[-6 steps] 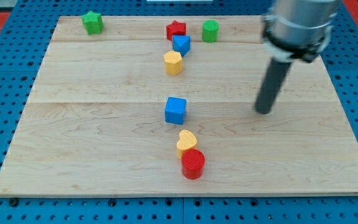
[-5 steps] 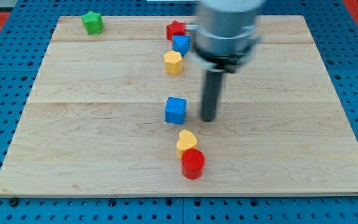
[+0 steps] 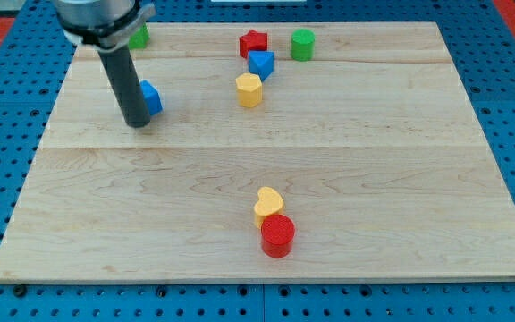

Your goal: Move the blue cube right to the green star

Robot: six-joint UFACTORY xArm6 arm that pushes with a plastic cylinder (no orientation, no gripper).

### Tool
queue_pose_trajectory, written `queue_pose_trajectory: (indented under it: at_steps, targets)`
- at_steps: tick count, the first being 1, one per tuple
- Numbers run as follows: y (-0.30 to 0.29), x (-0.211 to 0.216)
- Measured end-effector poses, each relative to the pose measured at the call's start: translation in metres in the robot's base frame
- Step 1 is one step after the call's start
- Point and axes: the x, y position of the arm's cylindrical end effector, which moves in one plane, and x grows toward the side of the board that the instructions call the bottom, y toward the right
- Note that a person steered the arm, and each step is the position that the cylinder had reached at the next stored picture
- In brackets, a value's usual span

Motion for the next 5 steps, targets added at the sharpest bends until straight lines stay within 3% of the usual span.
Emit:
queue_pose_trajectory:
  at_steps: [2, 3, 4, 5]
  targets:
    - [-0.006, -0.091]
    - [0.061, -0.123]
    - [0.07, -0.154]
    - [0.048, -0.126]
